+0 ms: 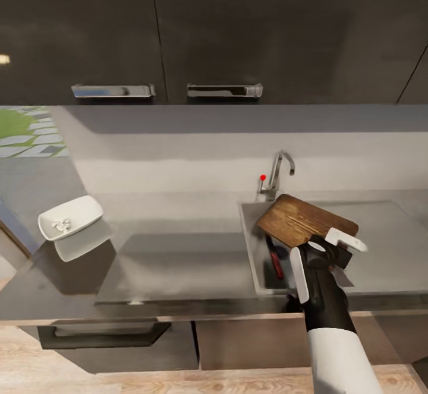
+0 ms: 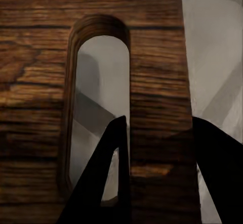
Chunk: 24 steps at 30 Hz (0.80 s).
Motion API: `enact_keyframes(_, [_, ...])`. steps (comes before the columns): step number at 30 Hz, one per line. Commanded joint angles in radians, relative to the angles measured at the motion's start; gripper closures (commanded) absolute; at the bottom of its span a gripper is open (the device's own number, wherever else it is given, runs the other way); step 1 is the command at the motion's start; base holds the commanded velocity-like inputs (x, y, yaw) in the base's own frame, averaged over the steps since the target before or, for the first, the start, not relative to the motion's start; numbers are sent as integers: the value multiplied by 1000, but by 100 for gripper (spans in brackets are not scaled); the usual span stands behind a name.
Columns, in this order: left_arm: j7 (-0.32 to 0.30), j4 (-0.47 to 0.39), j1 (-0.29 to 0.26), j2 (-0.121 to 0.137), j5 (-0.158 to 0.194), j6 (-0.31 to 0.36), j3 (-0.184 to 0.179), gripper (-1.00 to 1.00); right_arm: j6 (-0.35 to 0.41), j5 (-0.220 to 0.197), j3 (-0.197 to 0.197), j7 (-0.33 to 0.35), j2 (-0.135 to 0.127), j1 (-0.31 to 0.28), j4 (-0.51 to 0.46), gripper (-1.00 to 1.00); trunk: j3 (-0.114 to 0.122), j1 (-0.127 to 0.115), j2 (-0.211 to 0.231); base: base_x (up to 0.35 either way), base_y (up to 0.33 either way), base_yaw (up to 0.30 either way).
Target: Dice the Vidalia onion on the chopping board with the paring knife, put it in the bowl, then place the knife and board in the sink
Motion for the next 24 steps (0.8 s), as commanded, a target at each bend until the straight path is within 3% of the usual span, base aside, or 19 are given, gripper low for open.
enact_keyframes(1, [4,-2,0,1,7,-2,-5,-100,-6,-32,-1,-24,0,-1,0,100,-2,1,-2,321,0,0])
enact_keyframes(2, [4,-2,0,1,7,-2,-5,-100,-14,-88,-2,-61,0,-1,3,100,-2,1,-2,257,0,0])
enact_keyframes(5, [4,-2,0,1,7,-2,-5,-100,-19,-132,-1,-88,0,-1,10,100,-2,1,-2,111,9,0])
enact_keyframes(10, [4,-2,0,1,7,-2,-5,-100,-97,-145,-5,-112,0,-1,40,100,-2,1,-2,18,193,0])
enact_keyframes(13, [4,-2,0,2,7,-2,-5,-100,-131,-165,-38,-145,0,-1,52,100,-2,1,-2,3,285,0])
enact_keyframes(17, [4,-2,0,3,7,-2,-5,-100,-146,-209,-76,-161,0,-1,57,100,-2,1,-2,1,177,0])
enact_keyframes(24, [4,-1,0,2,7,-2,-5,-100,-164,-221,-94,-166,0,-1,58,100,-2,1,-2,0,22,0])
